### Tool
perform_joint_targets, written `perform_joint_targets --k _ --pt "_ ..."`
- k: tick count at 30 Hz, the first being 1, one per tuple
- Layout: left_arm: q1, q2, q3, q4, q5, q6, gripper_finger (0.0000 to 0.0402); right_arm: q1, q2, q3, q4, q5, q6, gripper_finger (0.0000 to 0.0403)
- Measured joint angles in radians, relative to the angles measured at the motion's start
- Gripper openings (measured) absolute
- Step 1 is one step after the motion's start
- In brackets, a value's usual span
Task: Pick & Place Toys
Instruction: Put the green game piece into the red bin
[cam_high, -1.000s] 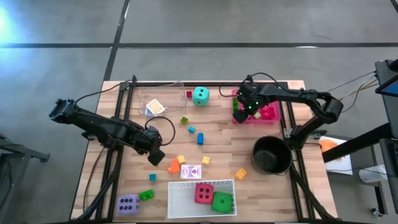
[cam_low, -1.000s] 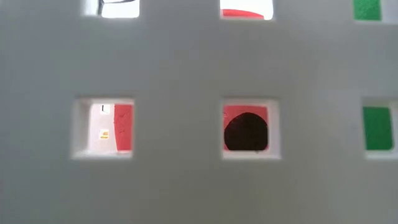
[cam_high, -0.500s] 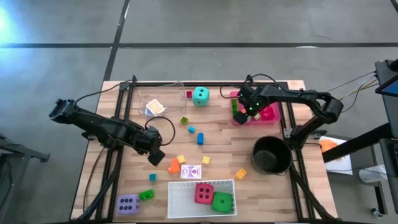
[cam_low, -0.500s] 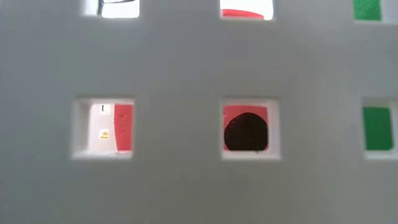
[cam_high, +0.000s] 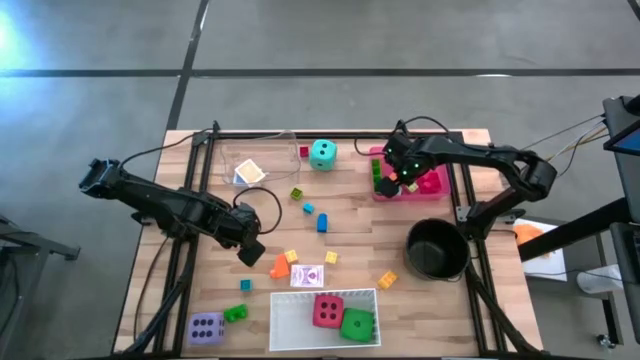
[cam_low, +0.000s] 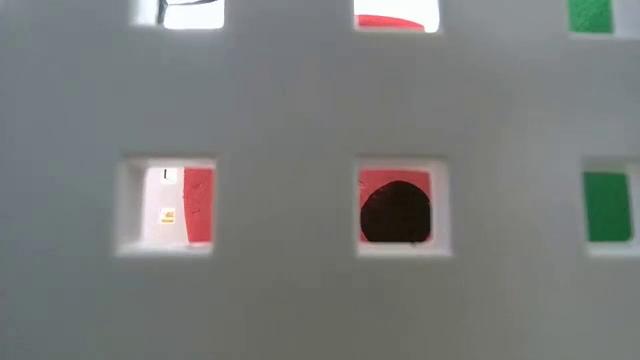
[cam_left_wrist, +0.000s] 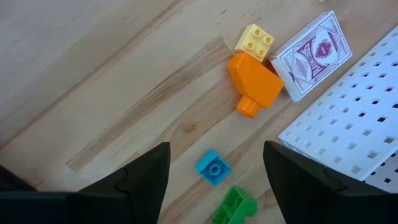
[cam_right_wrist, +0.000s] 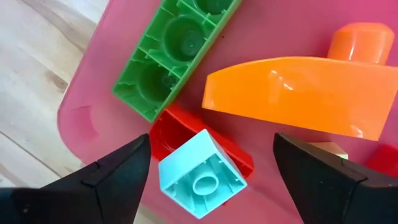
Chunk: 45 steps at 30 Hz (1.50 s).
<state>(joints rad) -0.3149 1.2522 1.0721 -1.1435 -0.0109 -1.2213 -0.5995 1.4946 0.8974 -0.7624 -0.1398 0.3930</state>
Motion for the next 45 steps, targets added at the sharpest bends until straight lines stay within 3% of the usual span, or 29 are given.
perform_joint_targets --k 10,24,45 --pt "0.0 0.0 0.0 0.002 0.0 0.0 0.0259 0.028 -0.171 0.018 -0.015 0.0 0.045 0.0331" --pt "0.0 0.0 0.0 0.002 0.0 0.0 0.0259 0.232 -0.444 0.035 0.02 0.0 0.144 0.0331" --pt "0.0 0.0 0.0 0.002 0.0 0.0 0.0259 0.255 -0.504 0.043 0.02 0.001 0.184 0.0331"
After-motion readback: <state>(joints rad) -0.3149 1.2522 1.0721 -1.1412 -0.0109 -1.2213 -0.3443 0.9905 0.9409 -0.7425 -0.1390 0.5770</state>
